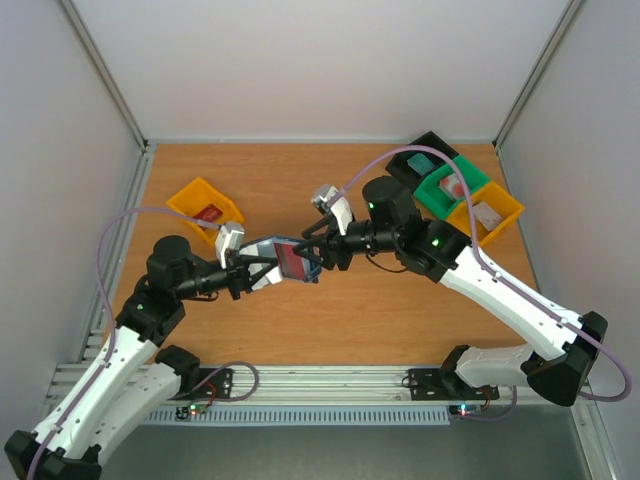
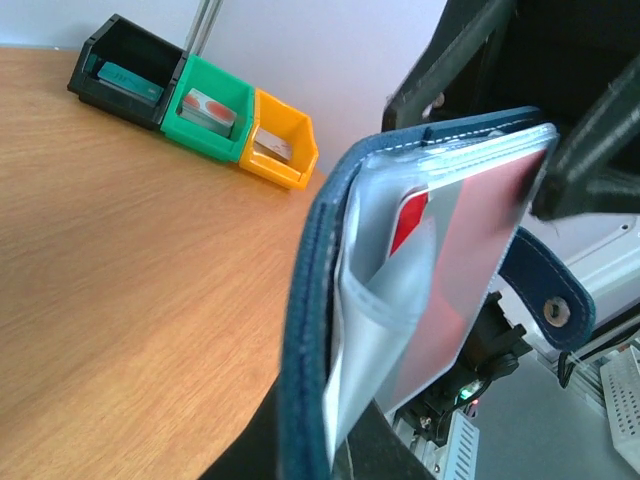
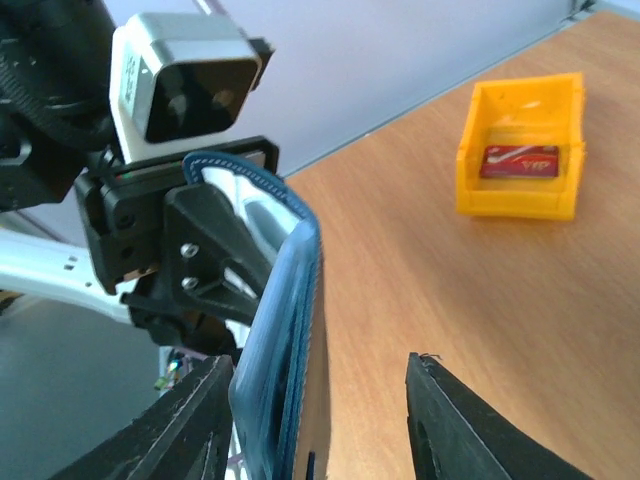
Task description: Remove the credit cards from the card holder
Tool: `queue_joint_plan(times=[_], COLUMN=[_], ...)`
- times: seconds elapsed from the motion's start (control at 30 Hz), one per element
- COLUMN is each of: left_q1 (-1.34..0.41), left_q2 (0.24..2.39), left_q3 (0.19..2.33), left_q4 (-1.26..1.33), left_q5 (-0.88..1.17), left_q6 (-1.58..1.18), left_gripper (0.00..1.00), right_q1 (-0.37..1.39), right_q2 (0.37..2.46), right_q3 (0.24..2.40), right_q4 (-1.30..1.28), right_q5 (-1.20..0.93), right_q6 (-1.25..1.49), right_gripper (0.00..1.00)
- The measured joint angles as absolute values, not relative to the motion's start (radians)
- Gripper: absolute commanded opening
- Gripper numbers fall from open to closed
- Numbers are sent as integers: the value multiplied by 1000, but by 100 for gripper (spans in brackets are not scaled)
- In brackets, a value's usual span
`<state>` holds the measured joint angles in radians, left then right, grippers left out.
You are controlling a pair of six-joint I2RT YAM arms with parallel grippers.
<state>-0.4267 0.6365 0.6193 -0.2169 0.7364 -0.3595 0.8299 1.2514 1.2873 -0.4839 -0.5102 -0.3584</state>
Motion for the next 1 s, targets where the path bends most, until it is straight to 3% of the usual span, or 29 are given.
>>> queue_joint_plan(times=[0.17, 0.23, 0.37, 0.4, 0.47, 0.5, 0.83, 1.0], left_q1=[-427, -427, -427, -427, -427, -427, -398, -382], left_q2=[639, 642, 642, 642, 641, 640, 569, 494], left_q3=[619, 619, 619, 619, 617, 615, 607, 603], left_q4=[-210, -209, -208, -208, -213, -213, -419, -501], left_q5=[737, 737, 736, 736, 731, 720, 239, 152], left_q6=[-366, -366, -367, -367, -367, -367, -381, -354], left_gripper=[0, 0, 0, 2, 31, 39, 48, 45], right_q1=[830, 830, 830, 830, 830, 830, 818, 819], right_q2=[1260, 1269, 1277, 1277, 1276, 1276, 1273, 1273], right_q3=[1279, 1273, 1259, 1256, 1253, 1253, 1261, 1319], right_q4=[-525, -527, -529, -529, -529, -533, -654, -769], right_q5=[-572, -584, -601, -603, -601, -595, -454, -284], right_q6=[-367, -367, -361, -366, -364, -364, -328, -245], right_gripper=[49, 38, 5, 2, 1, 1, 1, 1])
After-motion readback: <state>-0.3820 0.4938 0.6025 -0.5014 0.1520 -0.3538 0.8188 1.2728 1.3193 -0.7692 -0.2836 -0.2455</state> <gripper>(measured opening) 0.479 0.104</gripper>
